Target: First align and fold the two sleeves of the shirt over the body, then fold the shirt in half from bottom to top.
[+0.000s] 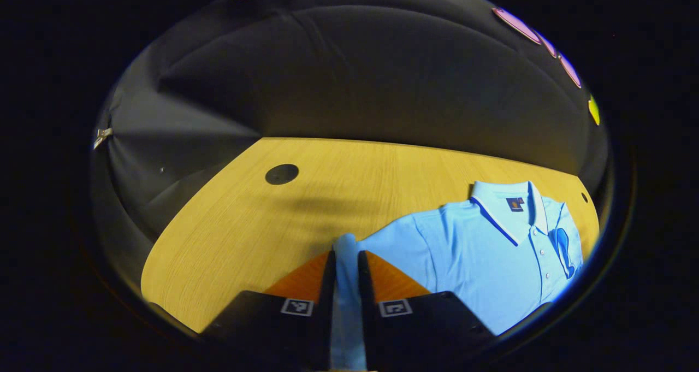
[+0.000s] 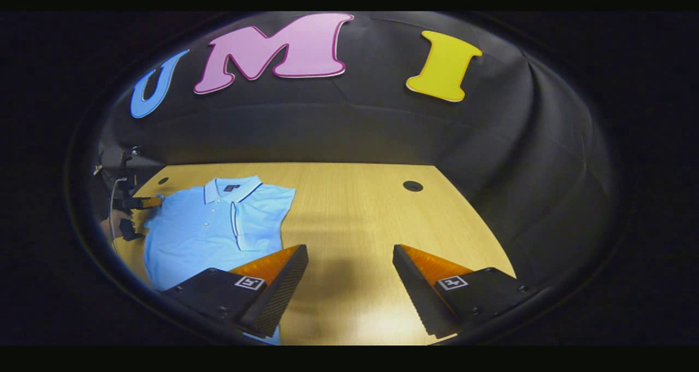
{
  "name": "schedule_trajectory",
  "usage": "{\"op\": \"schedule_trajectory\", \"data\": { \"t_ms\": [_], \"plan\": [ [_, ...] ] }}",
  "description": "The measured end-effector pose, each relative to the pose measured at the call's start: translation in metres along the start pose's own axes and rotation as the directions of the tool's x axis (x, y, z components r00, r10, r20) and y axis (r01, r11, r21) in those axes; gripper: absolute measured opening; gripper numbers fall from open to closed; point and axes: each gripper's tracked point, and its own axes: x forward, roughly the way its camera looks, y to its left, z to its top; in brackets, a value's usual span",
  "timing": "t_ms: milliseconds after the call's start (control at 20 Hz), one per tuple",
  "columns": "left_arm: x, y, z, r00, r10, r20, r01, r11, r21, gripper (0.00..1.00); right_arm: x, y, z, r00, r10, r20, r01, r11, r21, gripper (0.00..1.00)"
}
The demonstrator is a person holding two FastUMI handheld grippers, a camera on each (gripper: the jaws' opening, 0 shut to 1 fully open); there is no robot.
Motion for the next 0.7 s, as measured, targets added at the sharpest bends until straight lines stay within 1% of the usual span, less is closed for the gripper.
{"op": "schedule_trajectory", "data": {
  "t_ms": [50,100,200,300,350,450,550,600,700],
  "plan": [
    [-0.001,-0.002,0.001,1.0,0.007,-0.002,-0.007,1.0,0.016,0.23,0.0,0.002,-0.001,1.0,0.003,0.0,-0.003,1.0,-0.001,0.98],
    [0.0,-0.003,0.001,1.0,0.017,-0.004,-0.017,0.999,0.03,0.14,-0.002,0.004,-0.002,1.0,0.008,0.001,-0.008,1.0,-0.001,0.98],
    [-0.002,-0.009,0.002,1.0,0.018,-0.017,-0.017,0.999,0.043,0.07,-0.004,0.007,-0.002,1.0,0.018,0.006,-0.018,1.0,-0.002,0.98],
    [-0.007,-0.021,0.004,0.999,0.002,-0.036,0.0,0.999,0.044,0.06,-0.007,0.009,-0.002,1.0,0.02,0.015,-0.02,1.0,-0.001,0.98],
    [-0.012,-0.027,0.01,1.0,0.0,-0.023,0.001,0.999,0.05,0.06,-0.008,0.009,-0.003,1.0,0.021,0.014,-0.021,1.0,0.001,0.98],
    [-0.023,-0.046,0.026,0.999,-0.029,0.015,0.028,0.998,0.049,0.06,-0.012,0.008,-0.006,1.0,0.021,0.014,-0.021,1.0,0.006,0.98],
    [-0.035,-0.072,0.039,0.996,-0.077,0.036,0.075,0.997,0.035,0.06,-0.014,0.007,-0.009,1.0,0.023,0.008,-0.023,1.0,0.002,0.98],
    [-0.041,-0.088,0.046,0.992,-0.118,0.055,0.117,0.993,0.016,0.06,-0.016,0.007,-0.01,1.0,0.023,0.004,-0.023,1.0,0.001,0.98],
    [-0.058,-0.127,0.061,0.972,-0.215,0.099,0.221,0.974,-0.044,0.06,-0.02,0.008,-0.012,1.0,0.026,0.007,-0.026,1.0,0.0,0.98]
  ]
}}
